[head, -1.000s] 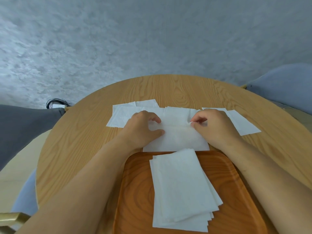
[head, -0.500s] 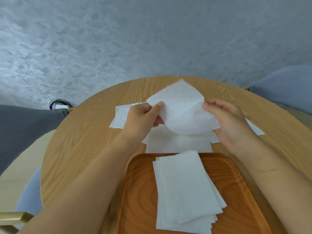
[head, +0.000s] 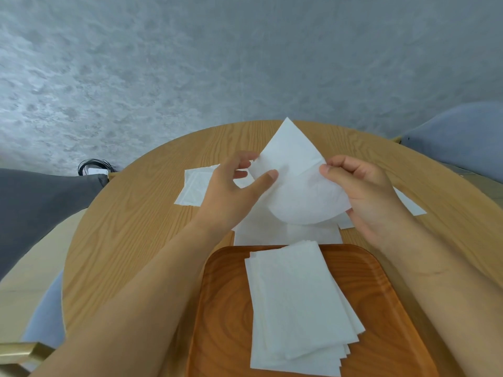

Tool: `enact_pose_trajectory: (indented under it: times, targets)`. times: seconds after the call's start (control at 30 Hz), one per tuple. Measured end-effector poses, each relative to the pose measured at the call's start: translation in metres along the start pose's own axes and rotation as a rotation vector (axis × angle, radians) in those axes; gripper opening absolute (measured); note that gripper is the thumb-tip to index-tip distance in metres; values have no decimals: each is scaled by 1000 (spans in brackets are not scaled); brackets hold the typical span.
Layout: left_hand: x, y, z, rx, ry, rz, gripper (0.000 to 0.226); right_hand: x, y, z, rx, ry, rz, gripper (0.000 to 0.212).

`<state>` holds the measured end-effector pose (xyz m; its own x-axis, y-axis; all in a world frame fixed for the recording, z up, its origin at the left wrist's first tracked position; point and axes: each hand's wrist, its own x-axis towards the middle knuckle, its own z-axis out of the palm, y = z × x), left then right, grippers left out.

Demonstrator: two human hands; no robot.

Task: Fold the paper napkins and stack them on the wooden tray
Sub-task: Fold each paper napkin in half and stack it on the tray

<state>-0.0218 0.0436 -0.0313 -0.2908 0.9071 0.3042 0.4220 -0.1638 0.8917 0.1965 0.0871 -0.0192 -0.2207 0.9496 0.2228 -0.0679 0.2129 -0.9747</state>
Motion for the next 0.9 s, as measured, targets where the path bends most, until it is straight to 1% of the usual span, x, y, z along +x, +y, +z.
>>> enact_pose_trajectory:
  times: [0.1,0.17,0.23,0.3,0.37,0.4,0.5,0.57,0.67,0.73,0.9]
  targets:
    - [-2,-2,4,32,-94,47,56,0,-1,0,30,-8,12,9]
    - [-3,-3,8,51,-171,80,54,0,-1,-1,53,4,44,10]
    - [-5,-4,10,87,-213,127,40,0,-1,-3,51,-3,54,15]
    - [-5,-5,11,118,-216,185,25,-1,-2,-2,30,-24,46,17]
    - [-4,-6,11,85,-221,188,10,-1,-3,-2,32,-38,35,15]
    - [-3,-6,10,67,-219,178,7,0,-3,-2,37,-45,22,17]
    - [-1,-5,7,86,-158,174,10,1,-2,-3,-24,-14,-42,17]
    - [0,-5,4,90,-134,178,11,1,1,-3,-115,39,-132,14]
    - [0,-4,1,78,-122,188,11,-1,3,0,-234,49,-245,10]
    - [0,-3,0,75,-116,202,12,-1,4,1,-261,64,-250,14]
    - [-1,-2,-2,58,-99,199,13,0,2,-1,-253,147,-182,25]
